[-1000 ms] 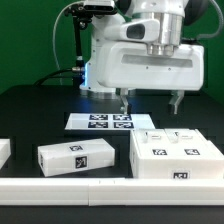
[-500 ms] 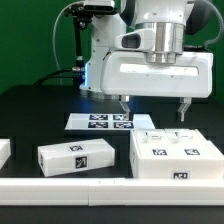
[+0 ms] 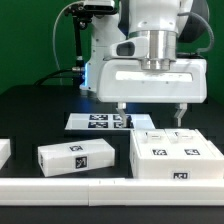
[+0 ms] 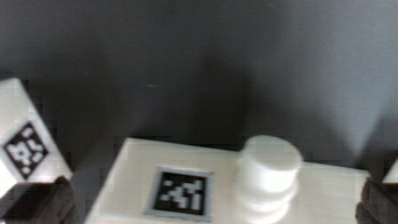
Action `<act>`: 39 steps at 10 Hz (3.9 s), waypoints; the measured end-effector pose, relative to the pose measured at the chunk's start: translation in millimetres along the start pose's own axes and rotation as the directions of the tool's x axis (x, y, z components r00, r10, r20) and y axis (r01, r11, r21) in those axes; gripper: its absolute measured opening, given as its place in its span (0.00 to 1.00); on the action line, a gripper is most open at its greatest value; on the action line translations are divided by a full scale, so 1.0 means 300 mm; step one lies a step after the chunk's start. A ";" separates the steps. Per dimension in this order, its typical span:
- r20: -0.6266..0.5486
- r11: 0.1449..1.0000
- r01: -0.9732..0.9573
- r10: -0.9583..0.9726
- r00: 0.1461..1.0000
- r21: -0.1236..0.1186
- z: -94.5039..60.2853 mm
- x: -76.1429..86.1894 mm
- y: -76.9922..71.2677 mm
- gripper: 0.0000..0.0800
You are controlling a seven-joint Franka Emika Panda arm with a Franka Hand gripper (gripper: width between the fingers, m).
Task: Assemble cabinet
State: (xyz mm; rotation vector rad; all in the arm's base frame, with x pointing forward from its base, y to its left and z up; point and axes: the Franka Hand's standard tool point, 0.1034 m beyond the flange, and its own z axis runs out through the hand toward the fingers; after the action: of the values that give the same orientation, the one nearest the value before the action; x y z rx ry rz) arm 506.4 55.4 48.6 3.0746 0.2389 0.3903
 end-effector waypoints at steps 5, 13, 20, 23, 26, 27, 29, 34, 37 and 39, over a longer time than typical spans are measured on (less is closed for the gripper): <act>-0.036 1.000 -0.001 0.001 0.999 -0.007 0.038 0.000 -0.001 1.00; -0.124 0.999 -0.014 0.010 0.992 -0.030 0.085 -0.011 0.031 1.00; -0.131 0.998 -0.064 0.065 0.989 0.010 0.091 -0.005 0.044 0.67; -0.131 0.998 -0.057 0.058 0.990 0.009 0.091 -0.006 0.044 0.27; -0.131 0.998 -0.057 0.058 0.990 0.009 0.091 -0.007 0.045 0.27; -0.131 0.998 -0.057 0.058 0.990 0.009 0.091 -0.007 0.045 0.27; -0.076 0.998 -0.061 0.063 0.995 0.026 0.047 0.003 0.001 0.27; 0.030 0.995 -0.082 0.081 0.996 0.056 -0.091 0.056 -0.044 0.27; 0.257 0.994 -0.074 0.049 0.965 0.085 -0.170 0.073 -0.024 0.27; 0.428 0.993 -0.069 0.024 0.903 0.091 -0.208 0.151 -0.022 0.27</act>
Offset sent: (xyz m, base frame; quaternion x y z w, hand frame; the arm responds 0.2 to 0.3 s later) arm 0.0038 0.0186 -0.0104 0.0450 0.0263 0.0504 0.9974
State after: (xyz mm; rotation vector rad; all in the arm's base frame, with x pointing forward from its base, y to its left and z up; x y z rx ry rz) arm 533.2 69.8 119.9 3.1645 0.1725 -0.3102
